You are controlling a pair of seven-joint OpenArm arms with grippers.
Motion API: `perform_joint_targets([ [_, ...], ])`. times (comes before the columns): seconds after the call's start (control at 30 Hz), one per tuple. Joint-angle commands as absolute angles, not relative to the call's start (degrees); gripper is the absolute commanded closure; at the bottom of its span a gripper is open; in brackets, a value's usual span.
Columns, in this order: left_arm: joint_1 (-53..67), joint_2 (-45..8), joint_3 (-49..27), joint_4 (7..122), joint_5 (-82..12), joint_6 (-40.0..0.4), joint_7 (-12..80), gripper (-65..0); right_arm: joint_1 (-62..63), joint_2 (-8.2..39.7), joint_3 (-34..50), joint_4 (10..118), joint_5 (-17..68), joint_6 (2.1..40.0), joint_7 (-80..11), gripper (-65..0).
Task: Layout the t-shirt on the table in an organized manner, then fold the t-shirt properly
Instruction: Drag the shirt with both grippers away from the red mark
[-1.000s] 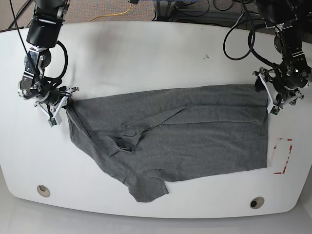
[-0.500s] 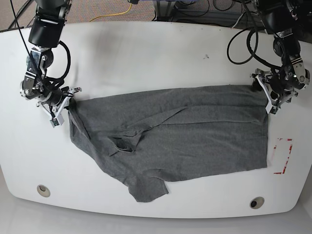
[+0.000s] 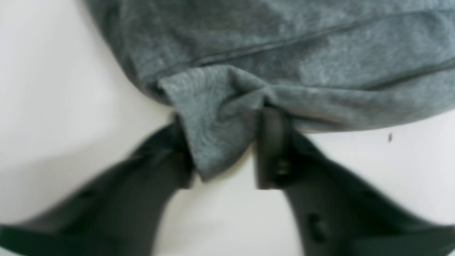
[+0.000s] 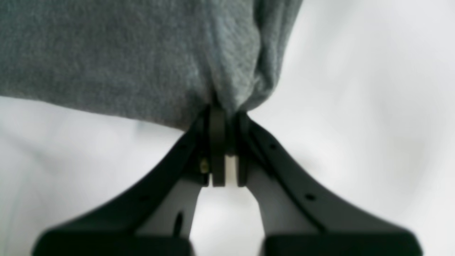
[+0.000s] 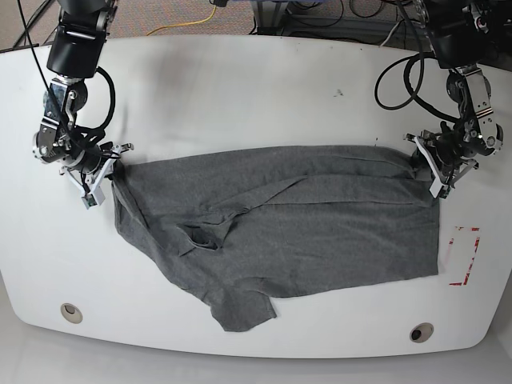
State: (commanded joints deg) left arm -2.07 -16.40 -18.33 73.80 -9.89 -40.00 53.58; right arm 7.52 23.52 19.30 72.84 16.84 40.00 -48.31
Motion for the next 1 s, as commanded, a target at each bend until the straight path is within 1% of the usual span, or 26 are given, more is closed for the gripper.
perform_joint_targets([
  [0.03,-1.8,-16.4,-18.3,74.0,-9.8,-40.0,53.8,-0.4,7.0,23.5,20.2,73.5,16.8,40.0,-48.4,-0.2],
  [0.07,-1.3,-16.4,-18.2,74.2,-9.5,-40.0,53.8,0.0,6.5,23.3,20.9,74.2,16.8,40.0,-48.9,-0.2],
  [0.3,4.8,-17.6,-18.5,82.7,-7.5,-40.0,53.9,0.0,0.5,23.0,25.4,82.2,16.8,40.0,-54.3,-0.2],
  [0.4,8.1,-19.6,-18.7,88.0,-7.8,-40.0,56.7,0.0,-2.9,22.8,26.8,86.3,16.9,40.0,-56.7,-0.2],
  [0.53,11.6,-20.9,-18.7,94.3,-7.9,-40.0,60.7,0.0,-7.6,20.5,30.8,91.3,16.7,40.0,-59.1,-0.3],
  [0.63,16.3,-21.2,-18.9,99.6,-7.8,-40.0,60.8,0.0,-12.4,19.2,32.5,96.0,16.7,40.0,-60.6,-0.5],
  [0.67,18.1,-22.1,-19.6,101.7,-7.8,-40.0,60.9,0.0,-13.8,18.9,32.7,97.4,16.7,40.0,-61.1,-0.5],
  [0.8,21.8,-22.6,-20.5,104.7,-7.8,-40.0,60.9,-0.1,-17.5,17.7,33.8,101.0,16.8,40.0,-61.7,-0.5],
  [0.93,24.9,-22.8,-20.7,105.0,-7.8,-40.0,60.9,-0.1,-22.4,15.8,35.9,105.0,16.6,40.0,-61.7,-0.5],
  [1.0,25.9,-22.8,-20.7,105.0,-7.8,-40.0,60.9,-0.3,-24.1,15.6,36.9,106.1,16.7,40.0,-61.7,-0.5],
])
